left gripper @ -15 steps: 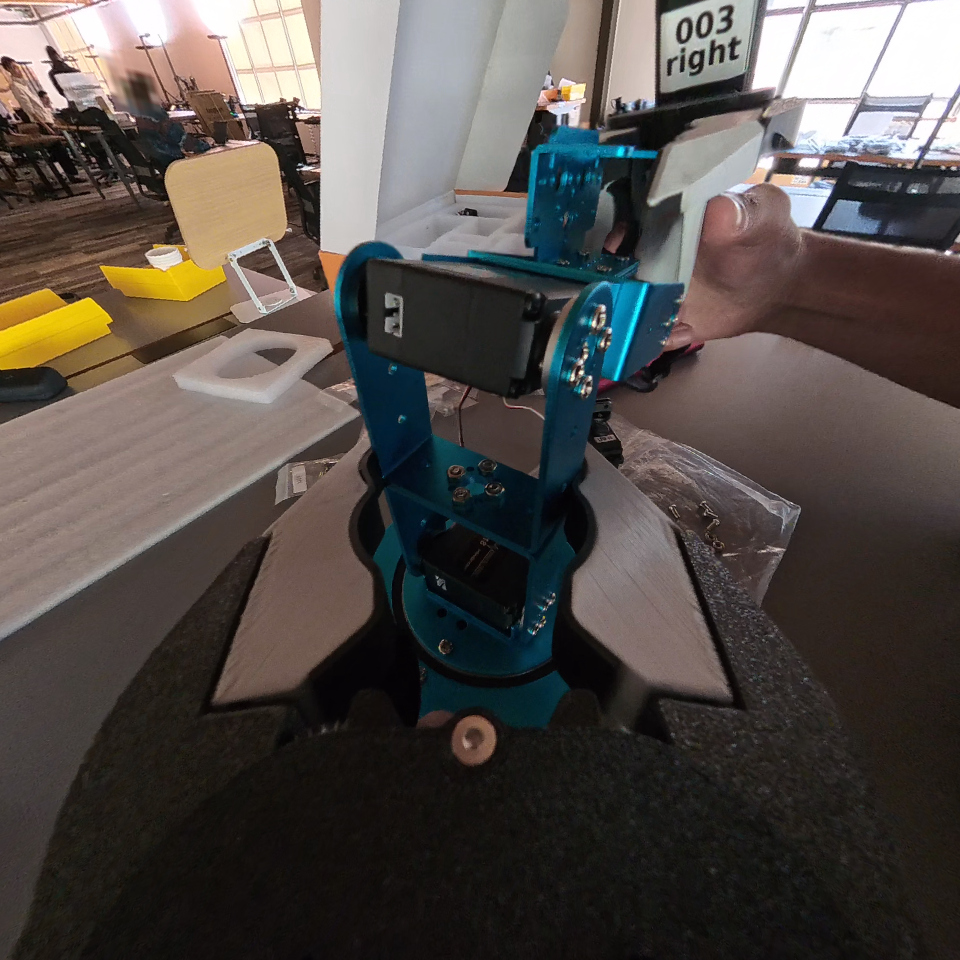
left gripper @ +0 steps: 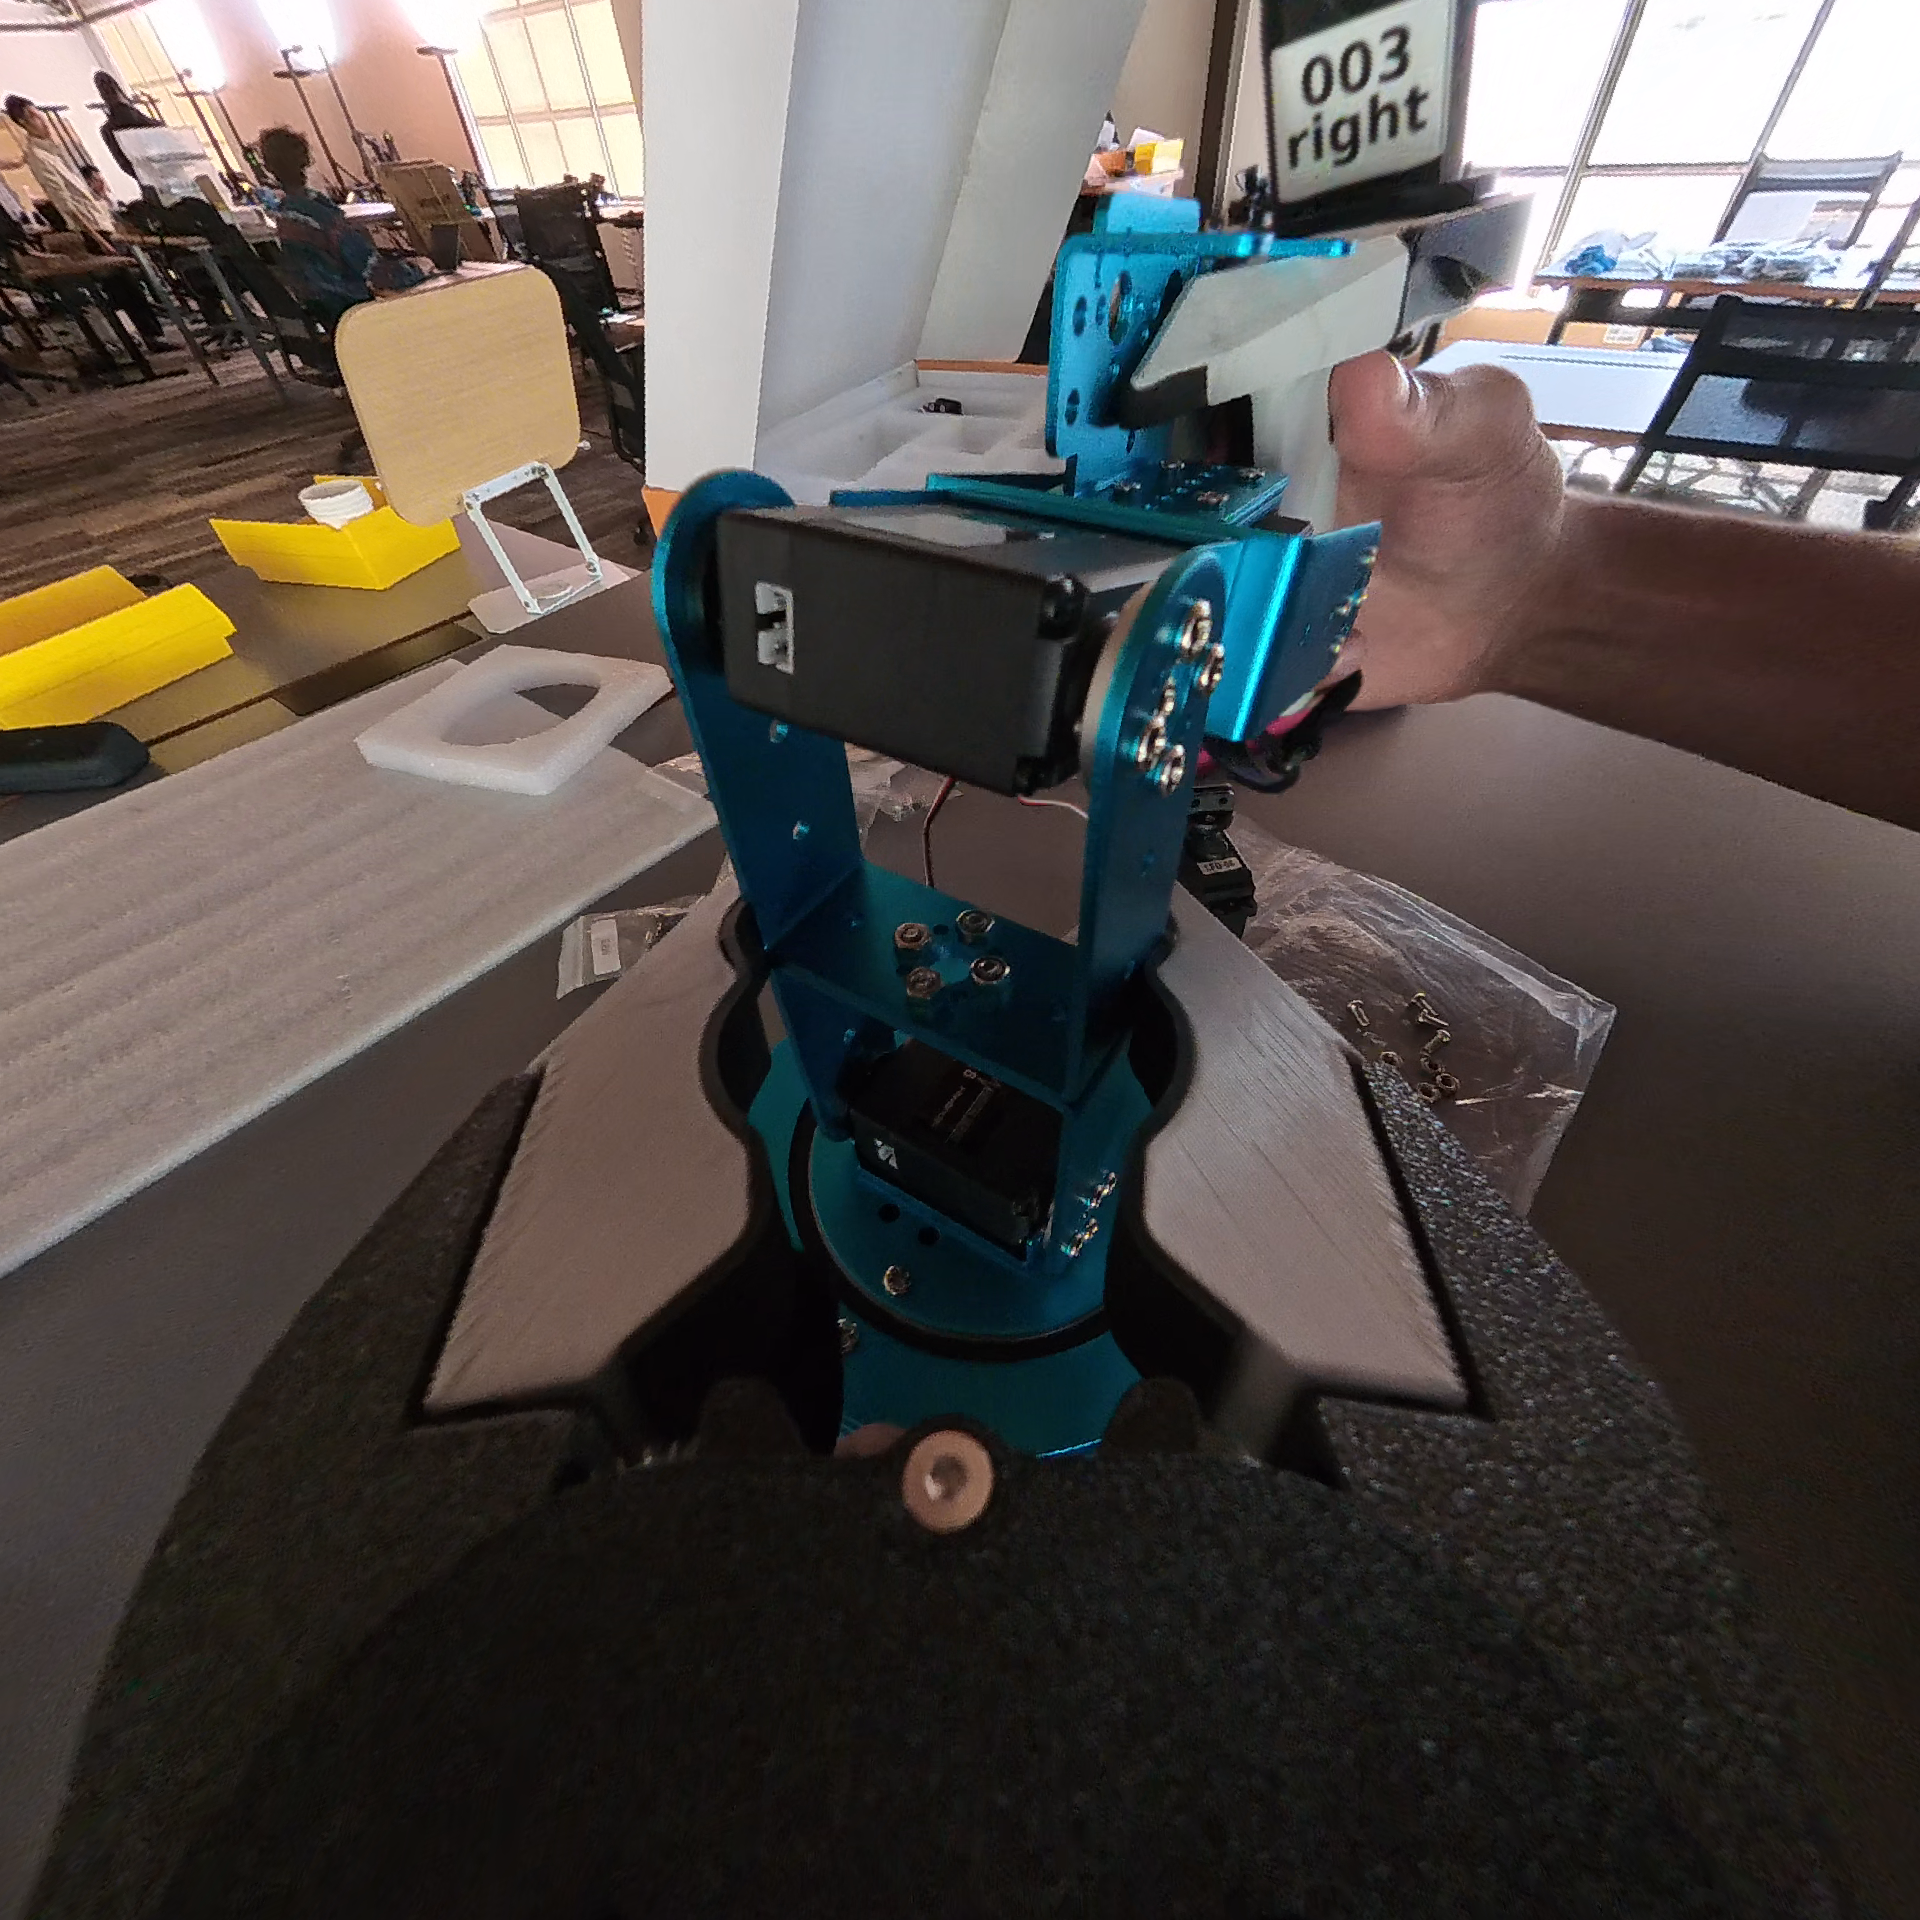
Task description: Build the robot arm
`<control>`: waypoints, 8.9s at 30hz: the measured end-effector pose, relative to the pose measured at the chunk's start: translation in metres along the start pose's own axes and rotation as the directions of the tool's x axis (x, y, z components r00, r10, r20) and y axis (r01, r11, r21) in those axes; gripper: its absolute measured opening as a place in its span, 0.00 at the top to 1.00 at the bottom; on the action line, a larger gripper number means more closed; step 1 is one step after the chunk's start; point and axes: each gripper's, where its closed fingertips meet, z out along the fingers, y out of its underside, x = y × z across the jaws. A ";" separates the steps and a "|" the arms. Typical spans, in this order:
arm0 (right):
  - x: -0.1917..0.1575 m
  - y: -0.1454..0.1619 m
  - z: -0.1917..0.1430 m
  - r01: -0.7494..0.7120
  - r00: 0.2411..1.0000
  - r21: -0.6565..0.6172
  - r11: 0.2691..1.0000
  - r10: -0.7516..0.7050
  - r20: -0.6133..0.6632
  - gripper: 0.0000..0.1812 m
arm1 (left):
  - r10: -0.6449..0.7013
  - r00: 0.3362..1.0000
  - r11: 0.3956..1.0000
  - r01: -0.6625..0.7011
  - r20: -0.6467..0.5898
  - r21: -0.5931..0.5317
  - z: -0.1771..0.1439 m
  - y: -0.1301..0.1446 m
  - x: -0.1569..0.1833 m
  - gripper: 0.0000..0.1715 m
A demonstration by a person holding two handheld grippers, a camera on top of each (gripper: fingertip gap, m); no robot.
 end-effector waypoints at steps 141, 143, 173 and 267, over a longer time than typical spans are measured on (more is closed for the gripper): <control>-0.050 -0.061 -0.001 0.290 0.923 -0.433 0.853 -0.369 -0.109 0.89 | 0.304 0.838 0.944 -0.330 -0.453 0.021 -0.022 -0.143 0.055 0.79; -0.056 -0.067 -0.001 0.314 0.925 -0.383 0.869 -0.370 -0.081 0.89 | 0.307 0.824 0.935 -0.355 -0.476 -0.012 -0.021 -0.141 0.055 0.80; -0.027 -0.031 -0.049 0.355 0.833 -0.453 0.818 -0.497 -0.244 0.97 | 0.118 0.918 0.947 -0.219 -0.378 -0.236 -0.008 -0.128 0.059 0.89; -0.025 -0.053 -0.054 0.116 0.897 -0.122 0.986 -0.157 -0.413 0.77 | 0.352 0.851 0.916 -0.399 -0.389 -0.044 0.012 -0.142 0.048 0.88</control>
